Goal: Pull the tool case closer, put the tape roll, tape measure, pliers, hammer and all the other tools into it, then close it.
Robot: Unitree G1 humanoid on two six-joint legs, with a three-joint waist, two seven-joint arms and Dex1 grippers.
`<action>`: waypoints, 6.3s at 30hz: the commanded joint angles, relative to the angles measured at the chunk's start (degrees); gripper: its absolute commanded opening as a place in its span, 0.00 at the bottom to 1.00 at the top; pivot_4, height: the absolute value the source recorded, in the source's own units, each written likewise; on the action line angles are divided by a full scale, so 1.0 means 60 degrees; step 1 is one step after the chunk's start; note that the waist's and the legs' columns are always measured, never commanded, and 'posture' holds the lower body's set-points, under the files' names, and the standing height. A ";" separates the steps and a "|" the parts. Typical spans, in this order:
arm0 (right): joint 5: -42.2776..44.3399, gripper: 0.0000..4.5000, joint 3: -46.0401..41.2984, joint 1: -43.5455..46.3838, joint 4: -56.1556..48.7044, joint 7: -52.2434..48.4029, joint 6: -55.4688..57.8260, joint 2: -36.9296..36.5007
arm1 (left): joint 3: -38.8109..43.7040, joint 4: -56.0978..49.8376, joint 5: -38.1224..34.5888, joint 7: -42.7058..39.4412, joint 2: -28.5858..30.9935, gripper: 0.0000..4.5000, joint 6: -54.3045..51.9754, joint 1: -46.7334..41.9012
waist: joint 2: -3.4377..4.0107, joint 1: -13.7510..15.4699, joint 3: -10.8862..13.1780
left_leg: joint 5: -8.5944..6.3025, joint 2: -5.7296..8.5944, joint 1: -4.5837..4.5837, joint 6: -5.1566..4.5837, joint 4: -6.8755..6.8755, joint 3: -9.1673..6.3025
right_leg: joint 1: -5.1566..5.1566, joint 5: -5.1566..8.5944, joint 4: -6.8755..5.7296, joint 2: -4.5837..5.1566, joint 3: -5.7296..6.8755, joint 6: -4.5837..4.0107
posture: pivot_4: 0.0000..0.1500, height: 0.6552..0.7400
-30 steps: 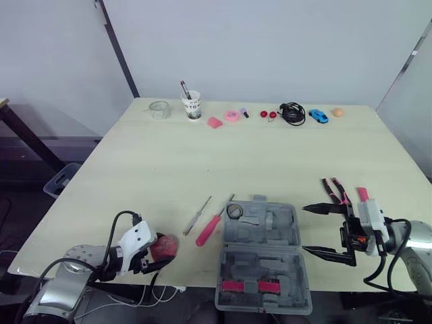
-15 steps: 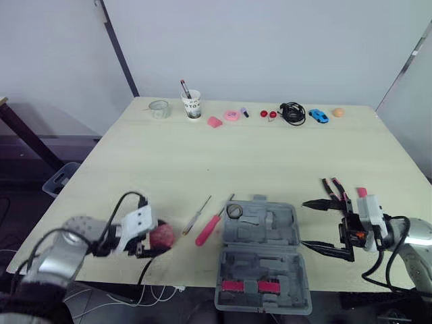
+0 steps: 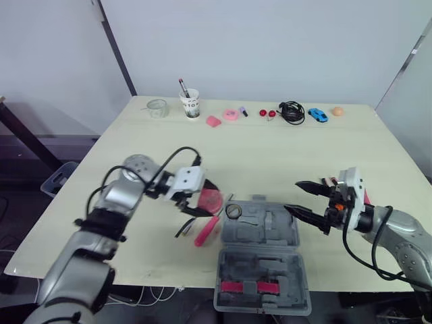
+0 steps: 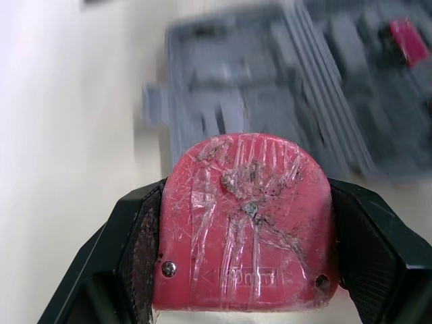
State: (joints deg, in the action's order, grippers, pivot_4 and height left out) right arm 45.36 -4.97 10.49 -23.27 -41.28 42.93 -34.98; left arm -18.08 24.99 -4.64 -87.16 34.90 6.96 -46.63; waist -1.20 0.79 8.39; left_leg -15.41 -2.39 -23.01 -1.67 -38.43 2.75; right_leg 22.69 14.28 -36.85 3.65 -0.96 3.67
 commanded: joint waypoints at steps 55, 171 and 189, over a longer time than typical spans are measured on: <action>0.8185 0.11 -0.2336 -0.1234 0.3619 0.5305 0.5368 -0.2123 | 0.1397 -0.4483 -0.2960 -0.0258 0.1080 1.00 -0.2104 0.2884 | 0.0003 -0.0255 -0.0002 | -0.0001 -0.0007 -0.0028 -0.0005 0.0006 -0.0091 | 0.0009 -0.0001 0.0010 -0.0006 -0.0005 0.0003 | 1.00 1.00; -0.5614 0.67 0.1925 0.0824 0.1515 -0.4257 -0.2471 -0.3346 | 0.3972 -0.7208 -0.5307 0.1017 0.2488 1.00 -0.3741 0.6121 | 0.0024 -0.0244 0.0019 | 0.0000 -0.0019 0.0027 -0.0001 0.0005 0.0001 | 0.0003 0.0003 -0.0004 -0.0029 -0.0058 0.0004 | 1.00 1.00; -0.7876 0.67 0.6031 0.5398 0.2068 -0.4630 -0.0886 -0.2018 | 0.4847 -0.7029 -0.5469 0.2288 0.2529 1.00 -0.4330 0.6580 | 0.0020 -0.0240 0.0022 | -0.0001 -0.0017 0.0020 -0.0001 0.0006 0.0002 | 0.0004 0.0002 0.0000 -0.0020 -0.0040 0.0003 | 1.00 1.00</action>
State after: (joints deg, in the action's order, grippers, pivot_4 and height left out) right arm -0.78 31.21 41.47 -10.32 -68.86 38.55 -47.22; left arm 9.31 -16.68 -36.21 -73.65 49.75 -18.76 -6.95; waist -1.08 -0.65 8.52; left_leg -15.41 -2.49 -22.88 -1.67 -38.40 2.77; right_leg 22.72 14.29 -36.86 3.52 -1.19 3.68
